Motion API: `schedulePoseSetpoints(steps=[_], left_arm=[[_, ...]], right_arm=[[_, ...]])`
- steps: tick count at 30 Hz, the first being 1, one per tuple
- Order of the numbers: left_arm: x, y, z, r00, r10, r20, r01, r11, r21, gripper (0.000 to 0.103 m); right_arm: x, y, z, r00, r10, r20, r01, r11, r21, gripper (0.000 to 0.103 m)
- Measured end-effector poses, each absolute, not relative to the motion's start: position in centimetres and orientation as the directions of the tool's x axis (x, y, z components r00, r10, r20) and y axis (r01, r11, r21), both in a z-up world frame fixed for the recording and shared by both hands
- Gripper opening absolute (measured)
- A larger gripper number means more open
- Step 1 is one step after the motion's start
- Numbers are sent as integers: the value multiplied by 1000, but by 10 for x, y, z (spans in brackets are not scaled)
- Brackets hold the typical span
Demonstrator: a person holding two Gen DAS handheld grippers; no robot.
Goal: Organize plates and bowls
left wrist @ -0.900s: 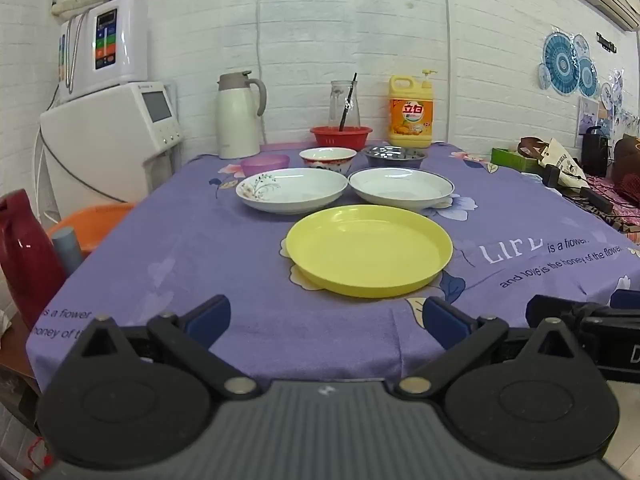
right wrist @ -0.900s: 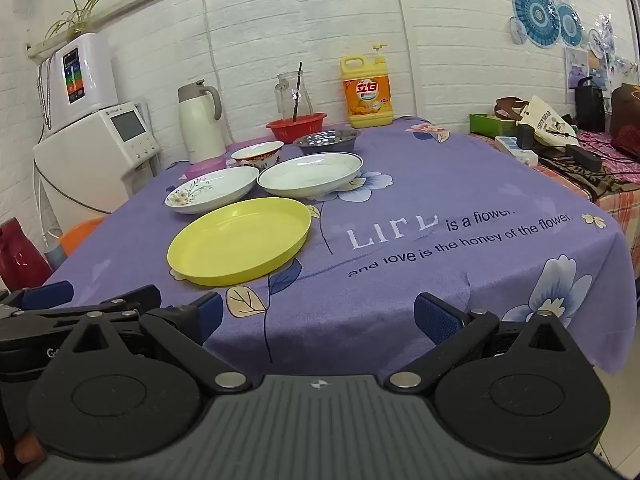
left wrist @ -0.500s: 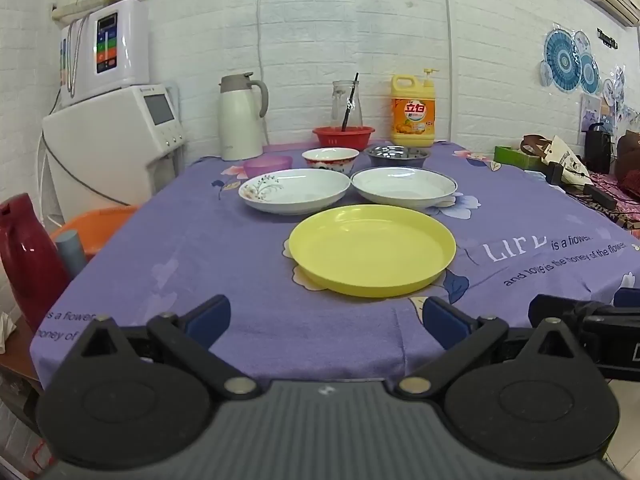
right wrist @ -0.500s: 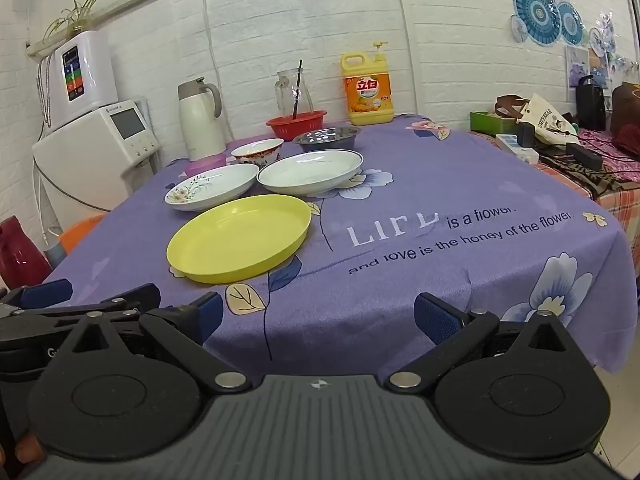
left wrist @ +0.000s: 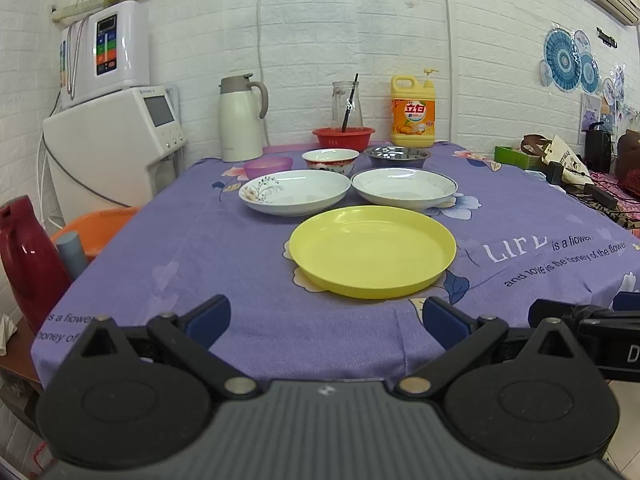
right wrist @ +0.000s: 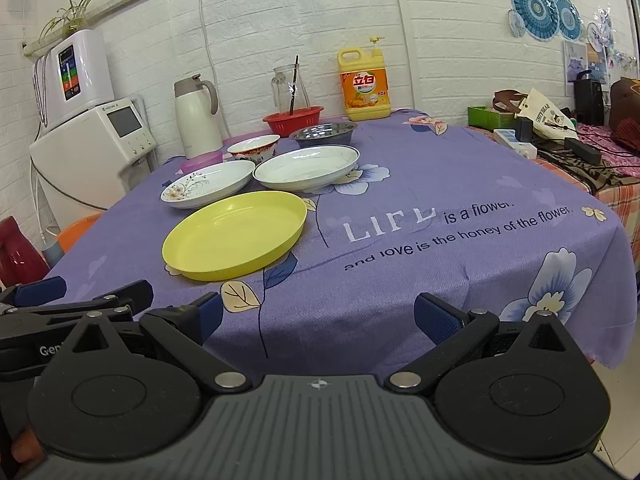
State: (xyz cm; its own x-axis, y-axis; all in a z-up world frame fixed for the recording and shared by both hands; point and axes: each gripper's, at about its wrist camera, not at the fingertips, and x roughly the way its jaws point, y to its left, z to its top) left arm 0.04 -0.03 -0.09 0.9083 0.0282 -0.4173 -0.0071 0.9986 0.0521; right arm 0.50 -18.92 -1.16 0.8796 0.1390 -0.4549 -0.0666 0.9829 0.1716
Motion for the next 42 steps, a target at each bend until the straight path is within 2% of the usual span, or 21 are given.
schedulePoseSetpoints(steps=[42], left_arm=[[5,-4,-9,899,24,-437,0,998,55,102]], right_arm=[[11,-192,-23,865,145,-480,-63,981,183,103]])
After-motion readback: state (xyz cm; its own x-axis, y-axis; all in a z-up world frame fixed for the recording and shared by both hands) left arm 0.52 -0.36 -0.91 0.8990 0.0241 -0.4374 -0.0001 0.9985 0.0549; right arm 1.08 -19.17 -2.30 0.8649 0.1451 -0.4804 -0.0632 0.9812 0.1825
